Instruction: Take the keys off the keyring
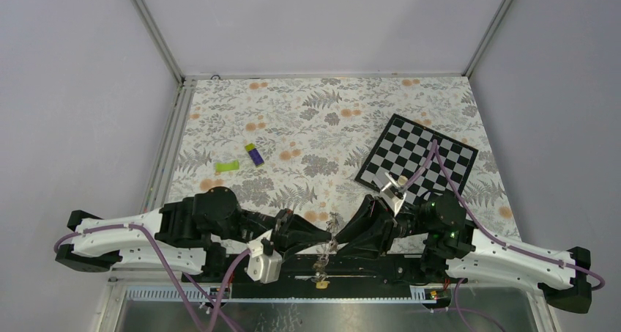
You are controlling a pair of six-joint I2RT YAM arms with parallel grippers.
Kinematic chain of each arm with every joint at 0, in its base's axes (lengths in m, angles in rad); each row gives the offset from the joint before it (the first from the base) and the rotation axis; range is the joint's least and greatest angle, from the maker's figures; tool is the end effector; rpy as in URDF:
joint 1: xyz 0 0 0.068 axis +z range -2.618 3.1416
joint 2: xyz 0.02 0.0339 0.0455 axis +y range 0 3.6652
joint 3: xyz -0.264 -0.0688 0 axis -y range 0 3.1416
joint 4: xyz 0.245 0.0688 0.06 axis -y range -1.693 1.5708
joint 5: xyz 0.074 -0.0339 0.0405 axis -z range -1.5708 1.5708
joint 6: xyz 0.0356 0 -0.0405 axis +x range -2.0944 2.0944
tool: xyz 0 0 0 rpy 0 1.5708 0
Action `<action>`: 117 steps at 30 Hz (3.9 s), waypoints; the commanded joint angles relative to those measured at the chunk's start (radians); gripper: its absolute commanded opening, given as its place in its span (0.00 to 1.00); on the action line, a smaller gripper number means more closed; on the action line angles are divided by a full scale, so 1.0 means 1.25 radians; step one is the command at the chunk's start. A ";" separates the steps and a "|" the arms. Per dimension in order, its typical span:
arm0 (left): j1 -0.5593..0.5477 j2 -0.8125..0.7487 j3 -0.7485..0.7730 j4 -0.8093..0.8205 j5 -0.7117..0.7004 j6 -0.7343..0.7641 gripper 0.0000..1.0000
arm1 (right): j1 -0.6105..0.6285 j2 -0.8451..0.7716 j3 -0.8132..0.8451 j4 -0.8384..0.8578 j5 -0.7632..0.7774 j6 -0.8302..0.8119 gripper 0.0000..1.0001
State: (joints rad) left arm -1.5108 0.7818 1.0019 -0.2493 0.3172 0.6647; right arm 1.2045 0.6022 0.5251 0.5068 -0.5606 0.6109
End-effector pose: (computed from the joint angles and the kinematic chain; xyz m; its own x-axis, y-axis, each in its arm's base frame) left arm -0.0011 -0.1668 0.4084 0.5952 -0.1339 -0.7924 0.7623 -0.2181 0.6094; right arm 0.0346 0.1431 0.3474 -0.4307 0.2337 -0.8717 -0.8751 -0.3443 0.3400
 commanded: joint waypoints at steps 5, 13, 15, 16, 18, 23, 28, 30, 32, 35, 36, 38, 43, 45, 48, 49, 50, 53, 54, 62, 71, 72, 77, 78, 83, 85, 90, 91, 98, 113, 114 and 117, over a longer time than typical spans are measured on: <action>-0.001 0.004 0.018 0.067 0.000 -0.002 0.00 | 0.001 0.005 0.005 0.044 0.018 0.006 0.41; -0.001 0.001 0.013 0.067 -0.007 -0.006 0.00 | 0.002 0.011 0.013 0.050 -0.002 0.013 0.23; -0.001 0.000 0.013 0.067 -0.010 -0.007 0.00 | 0.002 0.008 0.013 0.050 -0.001 0.013 0.19; -0.001 0.000 0.013 0.068 -0.012 -0.006 0.00 | 0.001 0.005 0.012 0.050 0.000 0.014 0.18; -0.001 0.000 0.012 0.067 -0.013 -0.006 0.00 | 0.002 -0.003 0.011 0.049 0.003 0.016 0.15; -0.001 0.001 0.011 0.069 -0.017 -0.006 0.00 | 0.002 -0.024 0.005 0.043 0.020 0.016 0.10; -0.001 -0.001 0.010 0.066 -0.022 -0.010 0.00 | 0.001 -0.049 0.004 0.024 0.033 0.012 0.10; -0.001 -0.003 0.010 0.067 -0.026 -0.012 0.00 | 0.001 -0.056 0.003 0.016 0.035 0.010 0.10; -0.001 -0.005 0.009 0.067 -0.032 -0.013 0.00 | 0.001 -0.062 0.005 0.002 0.039 0.008 0.10; -0.001 -0.005 0.008 0.067 -0.038 -0.013 0.00 | 0.002 -0.072 0.010 -0.020 0.047 -0.004 0.10; -0.001 -0.004 0.008 0.067 -0.039 -0.014 0.00 | 0.002 -0.076 0.010 -0.027 0.053 -0.010 0.10; -0.001 -0.005 0.010 0.068 -0.039 -0.014 0.00 | 0.001 -0.083 0.014 -0.039 0.061 -0.020 0.10; -0.001 -0.002 0.010 0.068 -0.036 -0.016 0.00 | 0.002 -0.097 0.026 -0.067 0.075 -0.039 0.11; -0.001 0.000 0.011 0.066 -0.033 -0.017 0.00 | 0.001 -0.101 0.034 -0.080 0.081 -0.049 0.11; -0.001 0.002 0.011 0.065 -0.029 -0.020 0.00 | 0.002 -0.105 0.049 -0.102 0.087 -0.073 0.11; -0.001 0.003 0.011 0.064 -0.029 -0.022 0.00 | 0.002 -0.106 0.055 -0.109 0.089 -0.082 0.12; -0.001 0.003 0.011 0.064 -0.027 -0.024 0.00 | 0.001 -0.106 0.062 -0.122 0.089 -0.092 0.11; -0.001 0.005 0.010 0.063 -0.027 -0.028 0.00 | 0.001 -0.103 0.089 -0.163 0.094 -0.129 0.11; -0.001 0.006 0.010 0.063 -0.028 -0.031 0.00 | 0.002 -0.102 0.098 -0.178 0.095 -0.140 0.11; -0.001 0.012 0.009 0.066 -0.059 -0.040 0.00 | 0.001 -0.101 0.143 -0.236 0.074 -0.192 0.09; -0.001 0.004 -0.018 0.120 -0.100 -0.049 0.00 | 0.001 -0.103 0.137 -0.240 0.058 -0.183 0.09; -0.001 0.004 -0.020 0.122 -0.101 -0.050 0.00 | 0.001 -0.103 0.138 -0.240 0.057 -0.182 0.09; -0.001 0.004 -0.021 0.128 -0.116 -0.053 0.00 | 0.001 -0.108 0.135 -0.235 0.052 -0.180 0.09; -0.001 0.003 -0.023 0.131 -0.119 -0.053 0.00 | 0.002 -0.110 0.134 -0.235 0.052 -0.180 0.09; -0.001 0.002 -0.026 0.138 -0.124 -0.060 0.00 | 0.001 -0.111 0.132 -0.229 0.048 -0.178 0.10; -0.001 0.003 -0.027 0.140 -0.127 -0.064 0.00 | 0.002 -0.111 0.132 -0.226 0.045 -0.176 0.10; -0.001 -0.003 -0.032 0.156 -0.133 -0.069 0.00 | 0.001 -0.114 0.125 -0.224 0.045 -0.177 0.10; -0.001 -0.005 -0.034 0.160 -0.136 -0.068 0.00 | 0.001 -0.115 0.123 -0.223 0.045 -0.177 0.09; -0.001 -0.014 -0.043 0.182 -0.139 -0.064 0.00 | 0.003 -0.117 0.116 -0.230 0.050 -0.178 0.10; -0.001 -0.009 -0.053 0.196 -0.177 -0.076 0.00 | 0.002 -0.091 0.127 -0.212 0.011 -0.175 0.10; -0.001 -0.007 -0.054 0.196 -0.181 -0.079 0.00 | 0.001 -0.089 0.129 -0.211 0.010 -0.175 0.10; -0.001 -0.001 -0.059 0.217 -0.200 -0.086 0.00 | 0.002 -0.085 0.133 -0.207 0.005 -0.175 0.10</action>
State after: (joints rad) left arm -1.5143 0.7856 0.9310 -0.1047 0.1490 0.5747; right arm 1.2041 0.4904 0.6628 0.1928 -0.4919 0.3965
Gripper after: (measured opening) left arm 0.013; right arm 0.102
